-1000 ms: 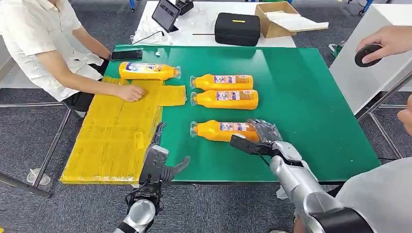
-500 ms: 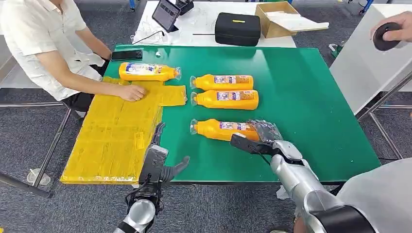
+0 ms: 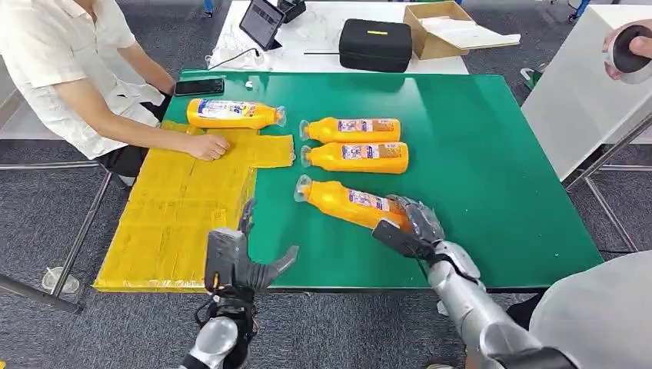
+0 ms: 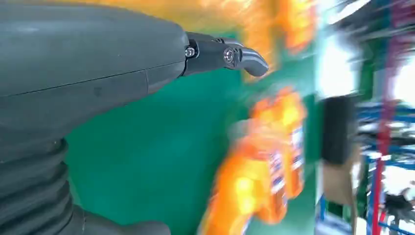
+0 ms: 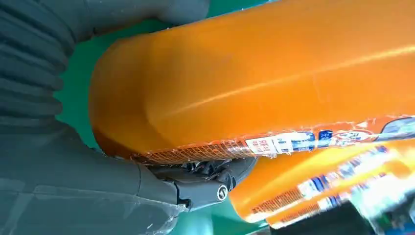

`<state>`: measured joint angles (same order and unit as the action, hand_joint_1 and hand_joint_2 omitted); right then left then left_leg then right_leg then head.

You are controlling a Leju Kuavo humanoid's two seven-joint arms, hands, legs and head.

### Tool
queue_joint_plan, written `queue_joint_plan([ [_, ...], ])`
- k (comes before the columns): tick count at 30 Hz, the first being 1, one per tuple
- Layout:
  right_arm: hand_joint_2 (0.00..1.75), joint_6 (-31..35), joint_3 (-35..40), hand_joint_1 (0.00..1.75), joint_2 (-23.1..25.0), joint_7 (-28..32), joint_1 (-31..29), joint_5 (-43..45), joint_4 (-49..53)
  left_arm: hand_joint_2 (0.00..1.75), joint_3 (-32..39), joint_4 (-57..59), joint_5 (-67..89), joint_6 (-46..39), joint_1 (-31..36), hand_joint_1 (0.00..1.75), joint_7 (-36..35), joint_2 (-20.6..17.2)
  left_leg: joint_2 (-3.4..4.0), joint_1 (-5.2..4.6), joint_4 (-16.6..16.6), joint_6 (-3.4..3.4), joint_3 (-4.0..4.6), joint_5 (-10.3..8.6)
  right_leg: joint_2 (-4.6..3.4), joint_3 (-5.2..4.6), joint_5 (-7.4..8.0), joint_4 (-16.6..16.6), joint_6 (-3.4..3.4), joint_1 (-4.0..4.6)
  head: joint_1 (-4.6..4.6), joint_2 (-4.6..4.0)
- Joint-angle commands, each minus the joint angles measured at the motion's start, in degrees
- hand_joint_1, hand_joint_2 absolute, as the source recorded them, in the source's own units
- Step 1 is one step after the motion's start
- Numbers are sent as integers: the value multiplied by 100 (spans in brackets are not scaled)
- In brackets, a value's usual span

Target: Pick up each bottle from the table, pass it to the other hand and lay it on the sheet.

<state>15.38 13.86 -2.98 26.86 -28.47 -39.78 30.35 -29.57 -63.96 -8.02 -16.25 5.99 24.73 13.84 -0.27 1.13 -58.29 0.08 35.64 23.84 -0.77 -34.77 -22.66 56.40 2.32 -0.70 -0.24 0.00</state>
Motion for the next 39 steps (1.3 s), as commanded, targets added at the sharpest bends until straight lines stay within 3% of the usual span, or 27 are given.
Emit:
queue_joint_plan([
  [1, 175, 270, -137, 175, 426, 325, 907, 909, 1476, 175, 645, -501, -2534, 991, -565, 0, -179, -163, 14, 2, 5, 2, -1, 5, -5, -5, -4, -1, -12, 4, -2, 0],
  [9, 175, 475, -66, 175, 541, 599, 1104, 1396, 1523, 175, 293, -933, -2635, 914, -608, 0, -133, -379, 4, 3, 5, 3, 42, 3, 2, -38, -7, 0, -9, 5, 0, 0],
  [11, 175, 385, 92, 173, 605, 618, 1070, 1437, 1505, 175, 245, -977, -2959, 1309, -616, 0, -148, -399, -2, 2, 3, 3, 48, 3, 5, -42, -8, 2, -8, 4, 2, 2],
  [18, 175, -2, 904, 171, 1239, 833, 1130, 1505, 1551, 175, 356, -1132, -2904, 1461, -422, 0, -60, -312, 10, 7, 0, -2, 56, 5, -12, -60, -5, 6, -14, 9, 0, 0],
  [28, 175, -1, 1553, 175, 1409, 859, 883, 1508, 1341, 175, 247, -744, -2906, 1555, -221, 0, -134, -241, 4, 8, 1, 3, 59, 0, 2, -59, -7, 3, -8, 8, 2, 0],
  [37, 175, -64, 1977, 164, 1452, 759, 769, 1714, 1177, 175, 258, -763, -3119, 1660, -113, 0, -114, -200, -4, 2, 3, 1, 57, -1, 11, -55, -10, 6, -12, 4, 0, 0],
  [39, 175, -129, 2028, 161, 1468, 823, 745, 1798, 1088, 175, 253, -858, -3110, 1695, -132, 17, -52, -211, -6, 5, 3, 0, 69, -4, 10, -66, -6, 3, -8, 5, 0, 0],
])
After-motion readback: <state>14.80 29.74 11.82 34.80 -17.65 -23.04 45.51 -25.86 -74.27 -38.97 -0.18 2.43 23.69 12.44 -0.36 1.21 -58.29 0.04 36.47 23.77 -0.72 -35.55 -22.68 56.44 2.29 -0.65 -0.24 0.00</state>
